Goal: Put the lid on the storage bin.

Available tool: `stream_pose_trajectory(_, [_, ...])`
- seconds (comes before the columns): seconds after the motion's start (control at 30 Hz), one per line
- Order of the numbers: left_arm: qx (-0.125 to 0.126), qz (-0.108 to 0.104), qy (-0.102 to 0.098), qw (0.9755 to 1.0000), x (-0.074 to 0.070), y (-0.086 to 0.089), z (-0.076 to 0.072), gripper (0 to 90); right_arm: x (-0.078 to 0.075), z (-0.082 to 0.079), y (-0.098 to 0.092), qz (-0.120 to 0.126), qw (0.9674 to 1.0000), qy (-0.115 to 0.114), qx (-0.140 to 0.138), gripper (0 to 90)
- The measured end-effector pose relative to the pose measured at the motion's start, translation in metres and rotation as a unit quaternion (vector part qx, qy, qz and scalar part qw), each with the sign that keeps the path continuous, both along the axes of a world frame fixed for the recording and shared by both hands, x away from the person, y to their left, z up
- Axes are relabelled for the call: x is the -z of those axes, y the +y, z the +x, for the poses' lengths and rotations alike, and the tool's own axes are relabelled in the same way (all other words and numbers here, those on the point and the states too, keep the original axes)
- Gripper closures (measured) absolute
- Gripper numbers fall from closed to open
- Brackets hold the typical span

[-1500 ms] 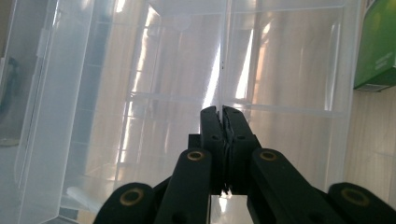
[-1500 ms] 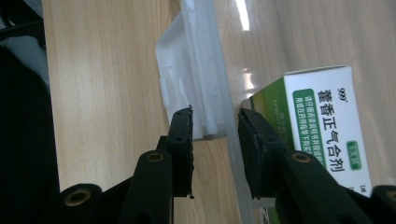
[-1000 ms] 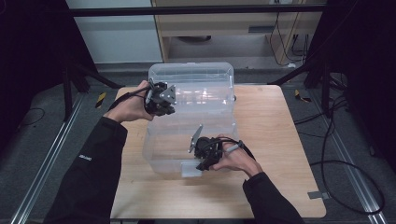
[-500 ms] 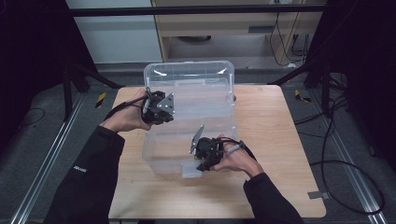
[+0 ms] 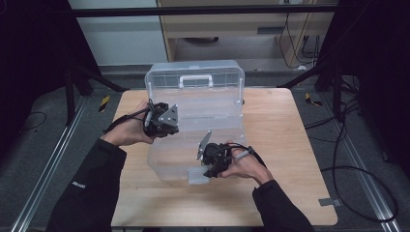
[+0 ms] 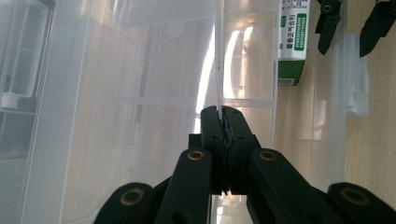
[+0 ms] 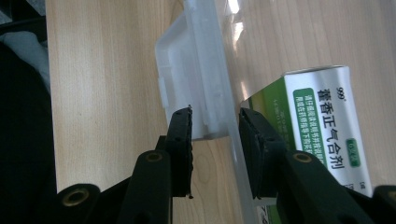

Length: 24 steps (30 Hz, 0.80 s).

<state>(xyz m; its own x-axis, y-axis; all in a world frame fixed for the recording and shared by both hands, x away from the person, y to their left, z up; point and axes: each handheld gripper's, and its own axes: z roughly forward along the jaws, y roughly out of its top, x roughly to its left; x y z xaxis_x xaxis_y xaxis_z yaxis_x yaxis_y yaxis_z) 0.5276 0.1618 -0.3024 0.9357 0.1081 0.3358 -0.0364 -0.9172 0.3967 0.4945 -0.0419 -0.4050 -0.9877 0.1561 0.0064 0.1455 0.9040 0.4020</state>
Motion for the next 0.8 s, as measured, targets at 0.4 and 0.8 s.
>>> stream_pose_trajectory(0.4, [0.011,-0.003,-0.012,0.9999,0.006,0.002,-0.009,87.4,0.001,-0.003,-0.003,0.011,0.9998,-0.006,0.014,65.1])
stream_pose_trajectory(0.8, [0.015,-0.006,-0.01,0.9998,0.01,0.002,-0.015,86.5,-0.001,-0.006,-0.007,0.033,0.9986,-0.023,0.033,61.2])
